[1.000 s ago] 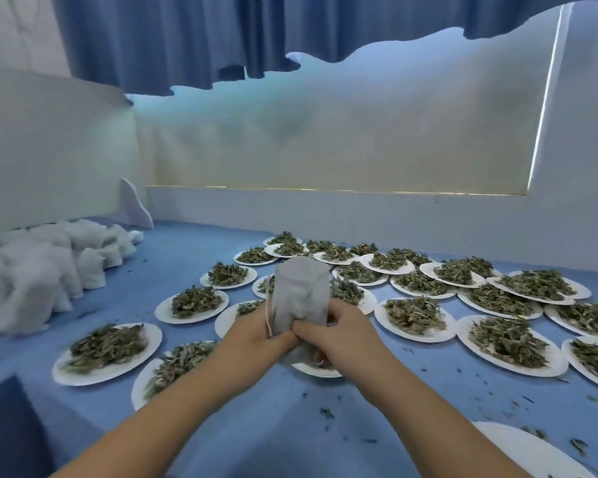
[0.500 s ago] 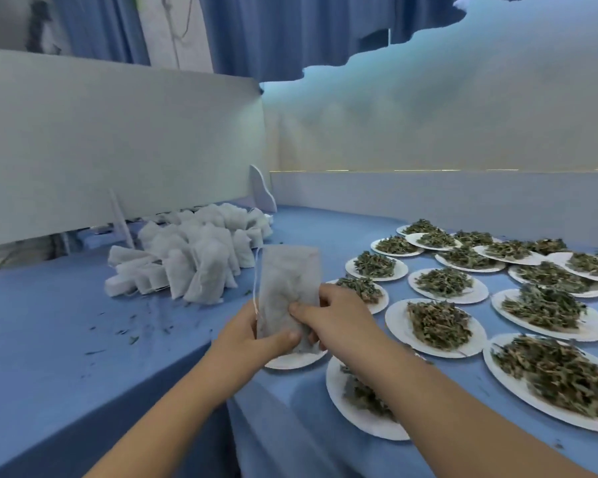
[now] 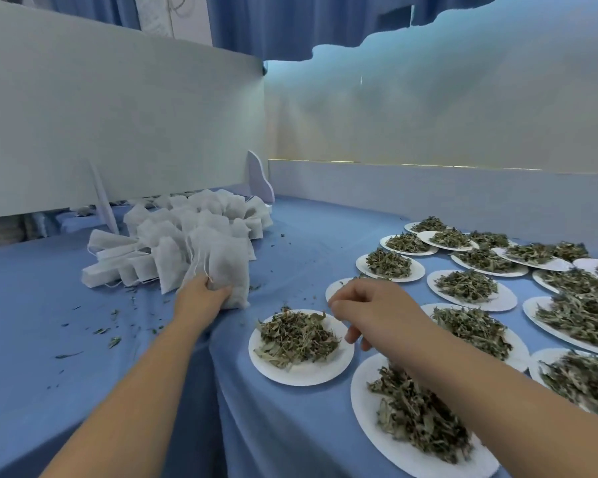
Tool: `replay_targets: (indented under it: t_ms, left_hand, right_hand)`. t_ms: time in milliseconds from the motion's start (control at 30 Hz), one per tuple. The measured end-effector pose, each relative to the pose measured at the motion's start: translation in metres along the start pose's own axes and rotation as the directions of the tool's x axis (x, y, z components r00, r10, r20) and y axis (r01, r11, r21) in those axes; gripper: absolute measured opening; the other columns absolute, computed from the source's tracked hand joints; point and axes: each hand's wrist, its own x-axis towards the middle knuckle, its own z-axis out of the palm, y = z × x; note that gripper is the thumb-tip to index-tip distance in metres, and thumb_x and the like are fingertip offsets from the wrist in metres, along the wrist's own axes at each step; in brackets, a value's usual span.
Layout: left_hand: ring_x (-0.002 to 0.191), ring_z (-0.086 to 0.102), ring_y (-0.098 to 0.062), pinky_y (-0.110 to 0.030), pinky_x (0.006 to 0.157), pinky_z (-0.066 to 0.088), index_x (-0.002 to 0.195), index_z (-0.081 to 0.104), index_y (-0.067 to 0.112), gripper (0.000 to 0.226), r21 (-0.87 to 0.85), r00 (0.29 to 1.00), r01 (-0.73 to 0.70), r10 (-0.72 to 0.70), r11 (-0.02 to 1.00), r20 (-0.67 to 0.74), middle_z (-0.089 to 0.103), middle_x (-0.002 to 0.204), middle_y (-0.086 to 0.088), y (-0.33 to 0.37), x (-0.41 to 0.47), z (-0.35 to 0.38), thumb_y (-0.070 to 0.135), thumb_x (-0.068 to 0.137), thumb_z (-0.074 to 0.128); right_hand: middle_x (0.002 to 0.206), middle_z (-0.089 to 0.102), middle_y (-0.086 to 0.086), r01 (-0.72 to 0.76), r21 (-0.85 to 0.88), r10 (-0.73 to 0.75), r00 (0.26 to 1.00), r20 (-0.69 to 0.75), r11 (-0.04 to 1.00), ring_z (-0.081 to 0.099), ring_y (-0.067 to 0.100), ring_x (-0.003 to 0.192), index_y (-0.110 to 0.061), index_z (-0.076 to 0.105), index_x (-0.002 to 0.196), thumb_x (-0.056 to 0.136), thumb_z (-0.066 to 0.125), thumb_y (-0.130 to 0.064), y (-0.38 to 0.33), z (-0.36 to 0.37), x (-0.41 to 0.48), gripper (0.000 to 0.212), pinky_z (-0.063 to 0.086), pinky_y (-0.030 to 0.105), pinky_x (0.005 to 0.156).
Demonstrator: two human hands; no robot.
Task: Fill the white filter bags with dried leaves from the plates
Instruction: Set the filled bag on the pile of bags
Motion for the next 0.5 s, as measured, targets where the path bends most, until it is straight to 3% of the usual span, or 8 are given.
replay_targets:
  t_ms: [100,233,333,500]
  left_hand:
    - [0.083,0.053,-0.029,-0.036,0.069,0.04,0.088,0.056,0.005,0.023,0.043,1.0,0.005,-0.006,0.999,0.01,0.057,0.083,-0.008,-0.005,0.013,0.005,0.027,0.088,0.065]
    - [0.085,0.053,-0.032,-0.036,0.067,0.041,0.091,0.051,0.008,0.024,0.093,0.992,0.065,-0.054,0.994,-0.111,0.056,0.087,-0.01,-0.012,0.023,-0.007,0.028,0.087,0.064]
    - [0.092,0.056,-0.037,-0.045,0.075,0.05,0.108,0.047,0.005,0.045,0.098,0.984,0.098,-0.081,0.99,-0.159,0.055,0.106,-0.018,-0.014,0.023,-0.017,0.032,0.083,0.071]
    - [0.109,0.052,-0.038,-0.046,0.086,0.047,0.127,0.042,0.01,0.063,0.224,0.978,0.054,-0.007,0.973,-0.207,0.043,0.13,-0.016,-0.017,0.013,-0.028,0.041,0.081,0.073]
  right_hand:
    - [0.077,0.067,-0.013,0.009,-0.013,-0.009,1.0,-0.014,1.0,0.062,0.004,0.051,-0.02,0.068,0.081,0.086,0.059,-0.019,0.004,-0.006,-0.001,0.011,0.048,0.024,0.054]
    - [0.071,0.065,-0.012,-0.012,0.008,0.012,1.0,-0.021,1.0,0.058,0.002,0.047,-0.017,0.068,0.085,0.088,0.058,-0.017,0.008,-0.009,0.003,0.011,0.047,0.019,0.049]
    - [0.079,0.068,0.0,-0.025,0.006,0.025,0.999,-0.025,1.0,0.059,0.004,0.05,-0.013,0.068,0.087,0.088,0.058,-0.015,0.009,-0.007,0.005,0.01,0.047,0.021,0.05]
    - [0.08,0.068,0.0,-0.048,0.001,0.048,0.998,-0.026,0.999,0.059,0.004,0.051,-0.014,0.068,0.086,0.089,0.058,-0.016,0.014,-0.007,0.007,0.011,0.046,0.022,0.051]
